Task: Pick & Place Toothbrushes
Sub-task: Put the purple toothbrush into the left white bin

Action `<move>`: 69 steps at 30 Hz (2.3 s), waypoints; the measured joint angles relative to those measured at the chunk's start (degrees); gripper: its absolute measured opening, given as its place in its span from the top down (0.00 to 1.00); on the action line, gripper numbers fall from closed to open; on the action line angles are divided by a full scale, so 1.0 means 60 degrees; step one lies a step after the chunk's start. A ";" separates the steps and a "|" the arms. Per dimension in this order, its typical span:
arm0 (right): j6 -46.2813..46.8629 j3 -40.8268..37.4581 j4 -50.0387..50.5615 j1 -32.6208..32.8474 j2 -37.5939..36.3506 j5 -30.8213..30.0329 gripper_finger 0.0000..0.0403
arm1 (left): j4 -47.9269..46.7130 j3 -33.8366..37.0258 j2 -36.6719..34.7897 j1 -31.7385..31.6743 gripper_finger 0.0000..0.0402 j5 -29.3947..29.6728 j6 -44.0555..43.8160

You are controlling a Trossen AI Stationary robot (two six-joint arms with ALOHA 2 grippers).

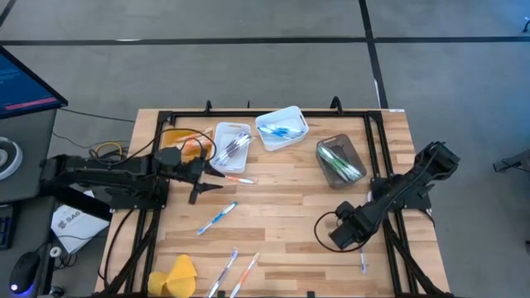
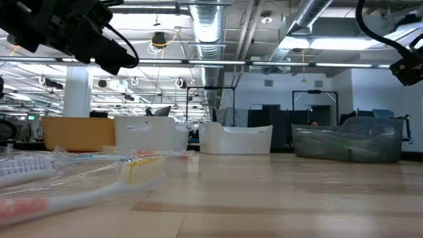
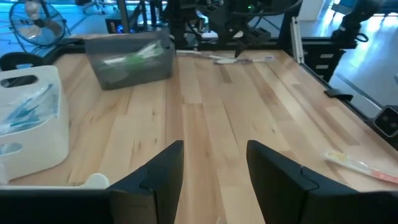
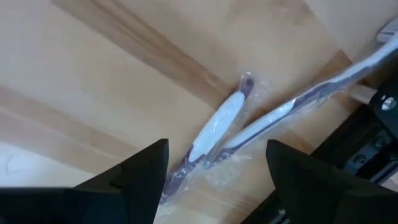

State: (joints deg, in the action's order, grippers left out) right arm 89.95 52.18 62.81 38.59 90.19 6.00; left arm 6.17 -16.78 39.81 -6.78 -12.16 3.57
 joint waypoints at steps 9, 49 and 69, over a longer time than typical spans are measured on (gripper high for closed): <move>0.0174 -0.0055 -0.0050 0.0112 0.0000 -0.0018 0.34 | 0.0011 0.0000 0.0000 0.0552 0.58 0.0003 0.0000; -0.1718 -0.1778 -0.2797 -0.0756 -0.0004 -0.0047 0.67 | 0.0120 -0.0007 -0.0004 0.0658 0.58 0.0007 0.0003; -0.4422 -0.1257 -0.3914 -0.1388 0.0073 -0.2411 0.97 | 0.0135 -0.0007 -0.0004 0.0654 0.58 0.0011 0.0091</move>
State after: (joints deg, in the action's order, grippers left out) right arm 63.42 44.64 39.32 30.26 90.63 -8.46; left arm 6.98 -16.82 39.79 -2.85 -12.10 4.12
